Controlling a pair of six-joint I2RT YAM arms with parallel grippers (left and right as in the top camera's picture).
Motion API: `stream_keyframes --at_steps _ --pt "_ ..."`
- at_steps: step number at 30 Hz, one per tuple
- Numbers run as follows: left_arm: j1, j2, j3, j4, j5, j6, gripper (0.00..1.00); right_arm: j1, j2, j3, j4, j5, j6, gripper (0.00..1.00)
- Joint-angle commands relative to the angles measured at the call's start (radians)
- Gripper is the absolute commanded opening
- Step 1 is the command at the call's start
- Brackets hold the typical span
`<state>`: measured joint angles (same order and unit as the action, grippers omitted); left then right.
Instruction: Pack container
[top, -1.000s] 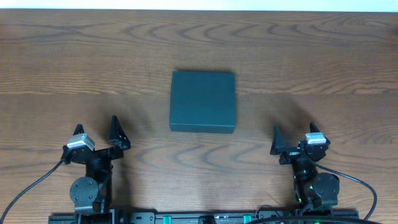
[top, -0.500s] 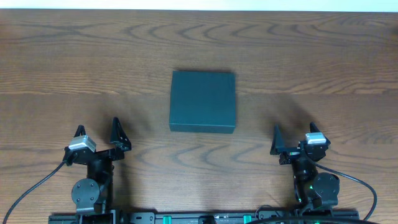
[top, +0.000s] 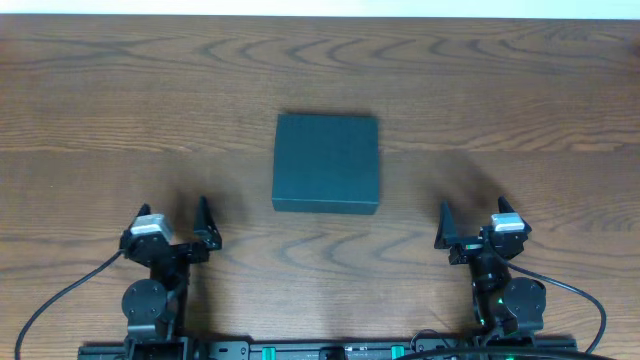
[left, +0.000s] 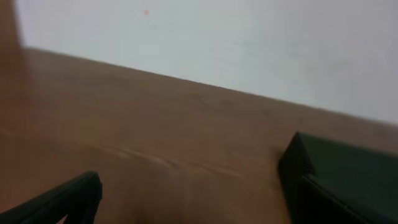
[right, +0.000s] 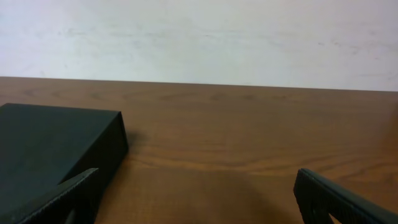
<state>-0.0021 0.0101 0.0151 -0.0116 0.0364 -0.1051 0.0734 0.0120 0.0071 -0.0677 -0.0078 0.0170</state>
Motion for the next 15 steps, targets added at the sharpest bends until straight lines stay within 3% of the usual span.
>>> stream_keyframes --at_steps 1,15 --pt "-0.004 -0.008 -0.010 -0.018 0.035 0.154 0.99 -0.003 -0.006 -0.002 -0.004 -0.007 -0.011 0.99" --pt "-0.003 -0.008 -0.010 -0.017 0.035 0.206 0.98 -0.003 -0.006 -0.002 -0.004 -0.008 -0.011 0.99"
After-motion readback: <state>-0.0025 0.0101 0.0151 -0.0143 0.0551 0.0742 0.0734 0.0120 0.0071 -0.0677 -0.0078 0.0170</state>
